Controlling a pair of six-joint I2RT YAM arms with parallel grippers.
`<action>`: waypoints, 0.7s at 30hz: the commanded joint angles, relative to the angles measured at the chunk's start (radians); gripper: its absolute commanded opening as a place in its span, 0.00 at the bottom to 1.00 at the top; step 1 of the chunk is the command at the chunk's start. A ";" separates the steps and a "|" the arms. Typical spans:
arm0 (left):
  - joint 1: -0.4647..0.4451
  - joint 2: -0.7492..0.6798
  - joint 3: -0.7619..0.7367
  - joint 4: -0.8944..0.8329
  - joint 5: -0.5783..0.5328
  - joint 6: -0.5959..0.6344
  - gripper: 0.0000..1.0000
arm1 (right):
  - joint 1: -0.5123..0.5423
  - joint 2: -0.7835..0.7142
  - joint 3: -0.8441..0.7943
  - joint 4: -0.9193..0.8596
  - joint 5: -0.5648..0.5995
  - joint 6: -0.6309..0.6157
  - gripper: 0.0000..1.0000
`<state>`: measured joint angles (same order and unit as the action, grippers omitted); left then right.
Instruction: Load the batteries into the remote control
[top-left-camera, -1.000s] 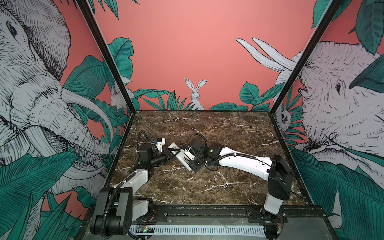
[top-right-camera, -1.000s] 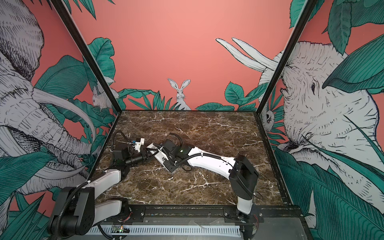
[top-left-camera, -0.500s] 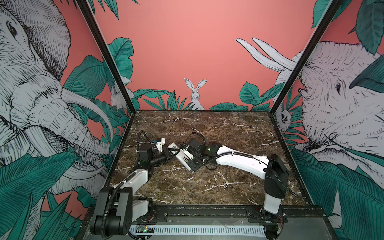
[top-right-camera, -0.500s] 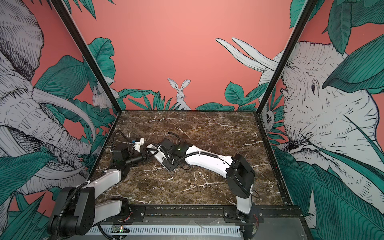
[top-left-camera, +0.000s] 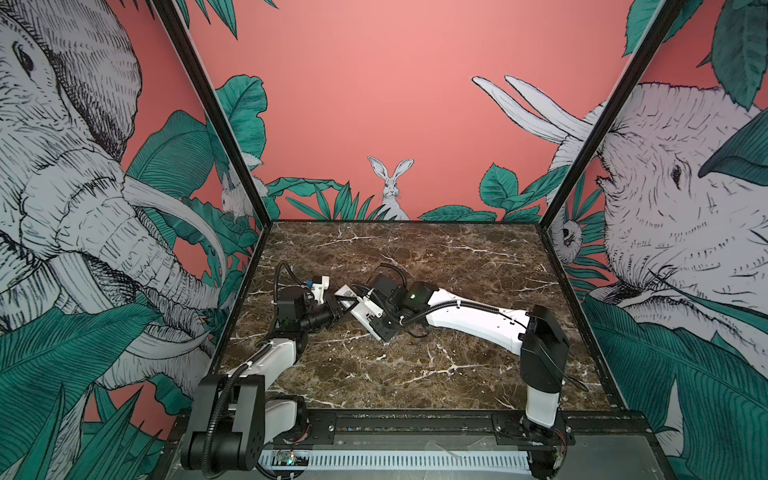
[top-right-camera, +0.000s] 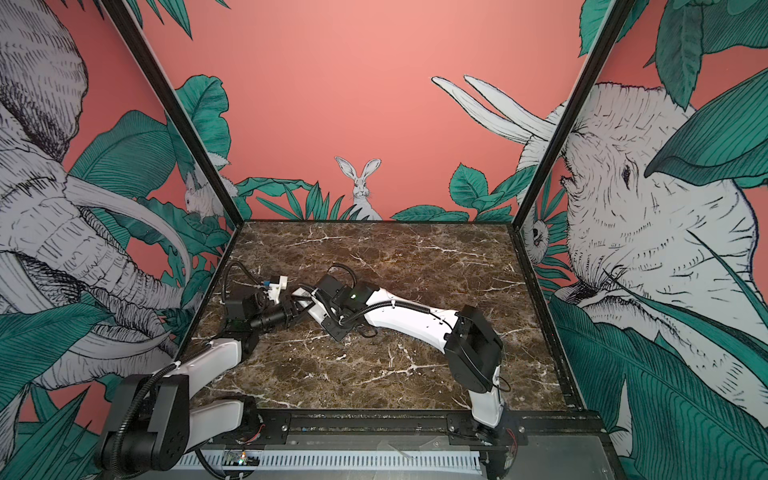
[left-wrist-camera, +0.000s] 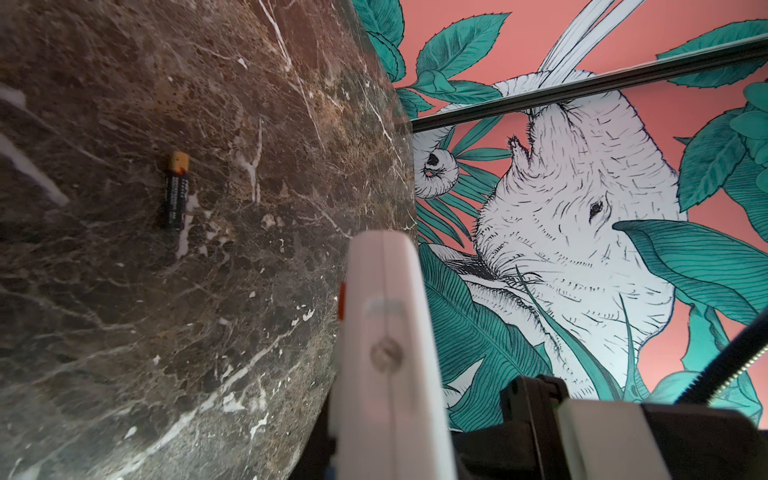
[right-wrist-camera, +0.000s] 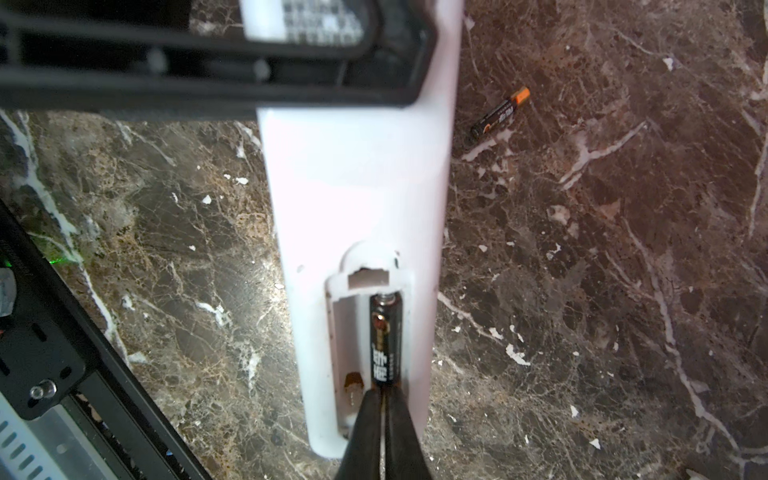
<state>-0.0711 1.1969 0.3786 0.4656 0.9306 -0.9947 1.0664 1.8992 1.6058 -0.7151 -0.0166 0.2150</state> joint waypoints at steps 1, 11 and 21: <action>-0.006 -0.029 0.007 0.050 0.074 -0.030 0.00 | 0.000 0.027 0.022 0.023 -0.004 -0.012 0.06; -0.006 -0.034 0.008 0.050 0.079 -0.034 0.00 | 0.000 0.044 0.036 0.017 0.017 -0.023 0.08; -0.006 -0.054 0.015 -0.048 0.043 0.065 0.00 | 0.000 -0.076 -0.026 -0.026 0.062 -0.036 0.11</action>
<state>-0.0715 1.1797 0.3786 0.4427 0.9318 -0.9657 1.0668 1.8881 1.6039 -0.7223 0.0090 0.1875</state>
